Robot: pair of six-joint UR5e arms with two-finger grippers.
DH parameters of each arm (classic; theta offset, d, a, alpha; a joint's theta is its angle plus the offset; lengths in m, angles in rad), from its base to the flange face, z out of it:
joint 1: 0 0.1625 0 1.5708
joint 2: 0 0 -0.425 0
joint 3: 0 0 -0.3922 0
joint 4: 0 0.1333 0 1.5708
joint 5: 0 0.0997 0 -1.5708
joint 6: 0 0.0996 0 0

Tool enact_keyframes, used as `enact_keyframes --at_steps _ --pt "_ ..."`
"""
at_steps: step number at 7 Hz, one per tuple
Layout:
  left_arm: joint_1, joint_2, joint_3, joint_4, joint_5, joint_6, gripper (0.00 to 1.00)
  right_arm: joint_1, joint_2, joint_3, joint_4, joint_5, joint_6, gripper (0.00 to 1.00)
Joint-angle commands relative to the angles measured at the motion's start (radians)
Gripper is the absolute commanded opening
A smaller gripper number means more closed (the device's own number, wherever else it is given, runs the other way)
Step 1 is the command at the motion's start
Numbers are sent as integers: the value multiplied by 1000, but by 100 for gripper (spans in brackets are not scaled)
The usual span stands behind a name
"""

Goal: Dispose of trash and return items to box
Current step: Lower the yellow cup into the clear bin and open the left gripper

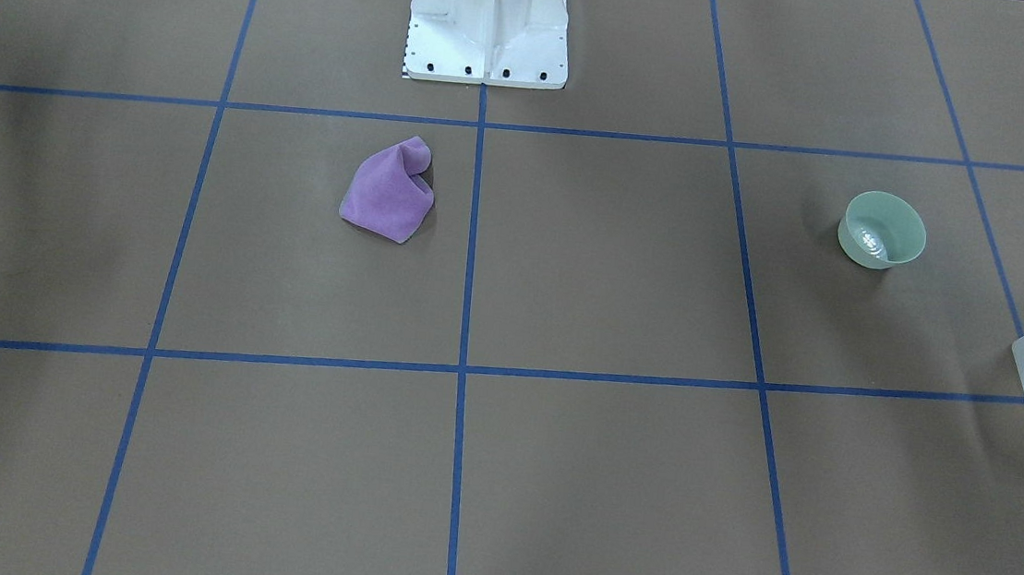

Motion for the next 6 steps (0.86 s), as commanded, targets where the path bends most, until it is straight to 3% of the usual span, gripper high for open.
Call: enact_keyframes --at_steps 1,2,3,4,6 --pt "12 0 -9 -4 0 -21 37 0 0 0 0 0 0 100" --pt "12 1 -18 -9 1 -16 47 0 0 0 0 -2 0 100" --pt "12 5 -45 -18 4 -10 88 0 0 0 0 0 1 100" --pt "7 5 -105 3 0 -13 98 0 0 0 -1 0 1 100" --pt "-5 32 -296 180 -20 -30 98 0 0 0 0 0 1 100"
